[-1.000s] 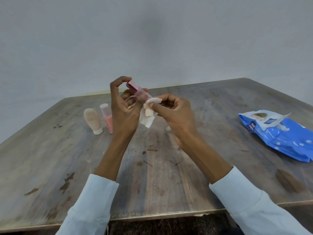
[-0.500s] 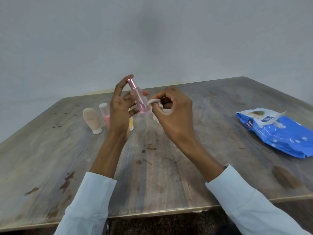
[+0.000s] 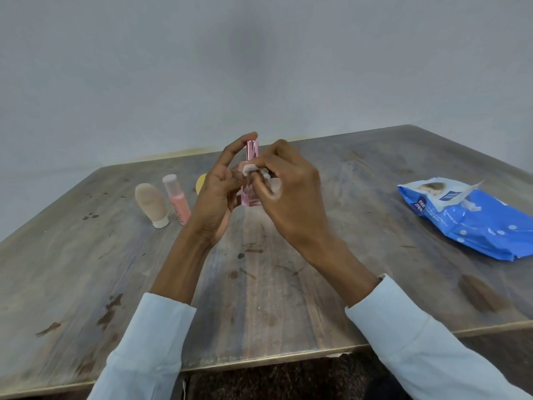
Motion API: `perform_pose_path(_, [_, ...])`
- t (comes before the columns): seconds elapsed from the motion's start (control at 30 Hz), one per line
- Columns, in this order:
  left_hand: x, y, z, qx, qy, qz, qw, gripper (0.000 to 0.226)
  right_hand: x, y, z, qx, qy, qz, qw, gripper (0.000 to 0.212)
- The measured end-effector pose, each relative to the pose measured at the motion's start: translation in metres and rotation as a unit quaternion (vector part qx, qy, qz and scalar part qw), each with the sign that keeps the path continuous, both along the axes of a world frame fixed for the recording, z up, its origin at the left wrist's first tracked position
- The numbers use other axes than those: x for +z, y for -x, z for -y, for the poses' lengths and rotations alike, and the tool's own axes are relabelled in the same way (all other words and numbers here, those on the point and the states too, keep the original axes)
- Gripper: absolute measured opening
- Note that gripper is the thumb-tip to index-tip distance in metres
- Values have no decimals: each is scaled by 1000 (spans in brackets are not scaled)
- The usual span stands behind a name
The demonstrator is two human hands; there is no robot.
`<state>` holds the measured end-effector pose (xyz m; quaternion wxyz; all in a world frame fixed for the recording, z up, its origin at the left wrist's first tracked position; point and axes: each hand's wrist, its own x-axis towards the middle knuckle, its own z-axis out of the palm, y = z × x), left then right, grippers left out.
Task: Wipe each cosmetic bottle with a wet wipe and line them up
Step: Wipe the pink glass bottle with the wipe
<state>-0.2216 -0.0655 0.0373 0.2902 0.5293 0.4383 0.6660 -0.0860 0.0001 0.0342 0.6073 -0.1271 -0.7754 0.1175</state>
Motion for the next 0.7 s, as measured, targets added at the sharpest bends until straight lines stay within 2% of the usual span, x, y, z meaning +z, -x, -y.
perform_pose_path(0.1, [2,0,2,-2,-3,-17,1000,51,0,-1,-5,-17,28,-10,999,9])
perform_pose_path(0.17, [2,-3,3,-10,0,-22,1000,55,1,-4,-10,-39,57,-29,997,7])
perform_pose_path(0.27, [1,-6,1,-10,-8,-19,1000,55,2,-3,-5,-23,27,-40,999,7])
perform_pose_path(0.37, [-1,0,-1,14,-27,13,999,57,-1,3,0,2,-1,-13,1000,9])
perform_pose_path(0.5, [-1,4,-3,6,-67,33,997,49,-6,2,-9,-25,60,-3,998,8])
perform_pose_path(0.63, [1,5,-1,11,-87,98,991,54,-5,2,4,37,-31,32,998,8])
perform_pose_path(0.7, [0,9,-1,13,-95,121,988,55,-6,5,7,43,-41,56,997,8])
